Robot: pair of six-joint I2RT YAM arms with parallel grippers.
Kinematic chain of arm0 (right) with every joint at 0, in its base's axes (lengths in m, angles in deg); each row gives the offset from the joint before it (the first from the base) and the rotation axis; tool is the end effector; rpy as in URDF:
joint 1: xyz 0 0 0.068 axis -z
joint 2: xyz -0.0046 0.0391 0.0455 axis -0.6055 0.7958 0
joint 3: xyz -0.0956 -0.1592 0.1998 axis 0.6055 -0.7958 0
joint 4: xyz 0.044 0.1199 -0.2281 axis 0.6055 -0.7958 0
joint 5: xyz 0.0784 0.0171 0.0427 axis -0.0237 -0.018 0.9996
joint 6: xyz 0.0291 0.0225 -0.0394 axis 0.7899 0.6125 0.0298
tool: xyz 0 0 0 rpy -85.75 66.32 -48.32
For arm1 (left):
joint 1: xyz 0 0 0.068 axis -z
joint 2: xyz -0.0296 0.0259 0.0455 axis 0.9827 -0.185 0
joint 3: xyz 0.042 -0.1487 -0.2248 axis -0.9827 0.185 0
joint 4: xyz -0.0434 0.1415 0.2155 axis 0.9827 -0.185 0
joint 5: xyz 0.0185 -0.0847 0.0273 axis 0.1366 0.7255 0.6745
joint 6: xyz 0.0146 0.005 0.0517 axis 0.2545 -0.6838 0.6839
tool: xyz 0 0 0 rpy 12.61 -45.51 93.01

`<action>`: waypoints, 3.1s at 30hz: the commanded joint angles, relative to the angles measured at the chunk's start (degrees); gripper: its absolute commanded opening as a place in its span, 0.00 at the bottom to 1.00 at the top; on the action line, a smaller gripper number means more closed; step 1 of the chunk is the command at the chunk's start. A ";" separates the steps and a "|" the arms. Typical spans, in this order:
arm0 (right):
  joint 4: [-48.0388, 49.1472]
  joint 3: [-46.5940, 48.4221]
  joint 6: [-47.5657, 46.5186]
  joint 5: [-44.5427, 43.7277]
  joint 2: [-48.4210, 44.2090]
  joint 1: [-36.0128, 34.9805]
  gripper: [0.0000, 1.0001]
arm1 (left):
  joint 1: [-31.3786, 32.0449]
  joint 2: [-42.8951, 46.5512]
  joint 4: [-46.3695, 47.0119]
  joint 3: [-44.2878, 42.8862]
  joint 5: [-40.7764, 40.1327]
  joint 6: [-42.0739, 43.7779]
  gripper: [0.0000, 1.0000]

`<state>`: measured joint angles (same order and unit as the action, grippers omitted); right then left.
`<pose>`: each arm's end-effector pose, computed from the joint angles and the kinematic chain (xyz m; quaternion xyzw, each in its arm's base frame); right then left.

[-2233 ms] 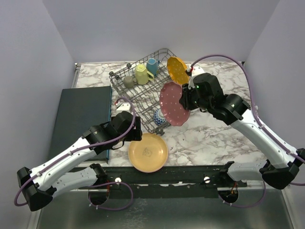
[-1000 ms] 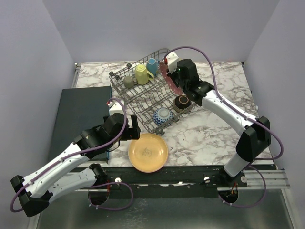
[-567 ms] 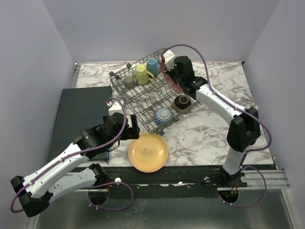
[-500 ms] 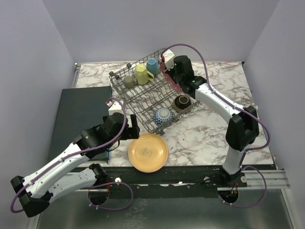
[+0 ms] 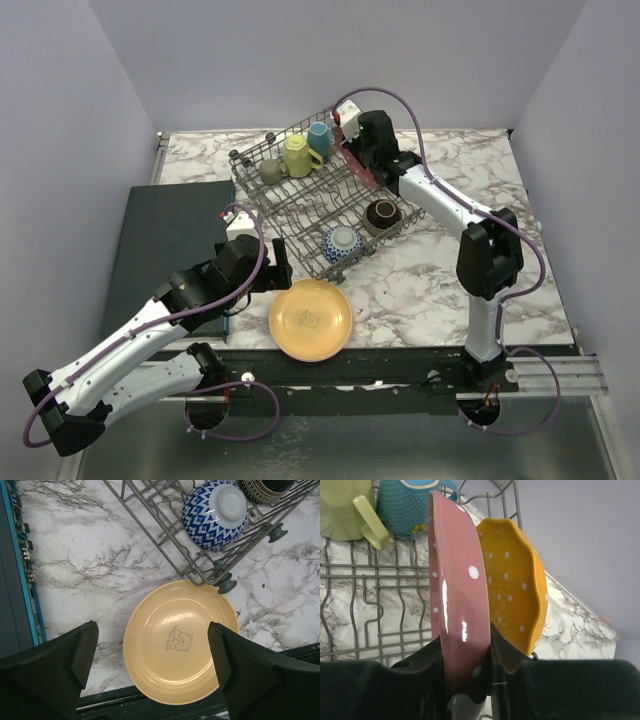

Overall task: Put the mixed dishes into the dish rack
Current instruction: Insert the plate into the dish rack.

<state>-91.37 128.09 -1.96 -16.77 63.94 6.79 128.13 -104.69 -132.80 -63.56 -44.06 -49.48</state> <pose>0.4132 0.2316 0.3071 -0.3268 0.7746 -0.0968 0.5328 0.1143 -0.1102 0.3095 -0.0028 0.8985 -0.1552 0.4105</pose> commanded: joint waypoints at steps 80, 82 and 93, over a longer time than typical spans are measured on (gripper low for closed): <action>-2.68 12.10 3.41 2.46 8.97 4.05 0.00 | -5.03 -2.26 2.08 0.89 2.95 1.83 0.99; -3.19 12.22 3.33 2.40 8.76 4.07 0.00 | -5.10 -2.25 2.16 0.89 3.03 1.83 0.99; -3.87 11.85 4.35 2.45 7.60 4.05 0.00 | -5.68 -2.29 2.37 0.95 3.65 2.00 0.99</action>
<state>-96.82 137.91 2.11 -11.64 74.13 9.94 122.89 -106.85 -131.29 -63.53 -41.66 -48.49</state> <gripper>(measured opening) 0.287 0.988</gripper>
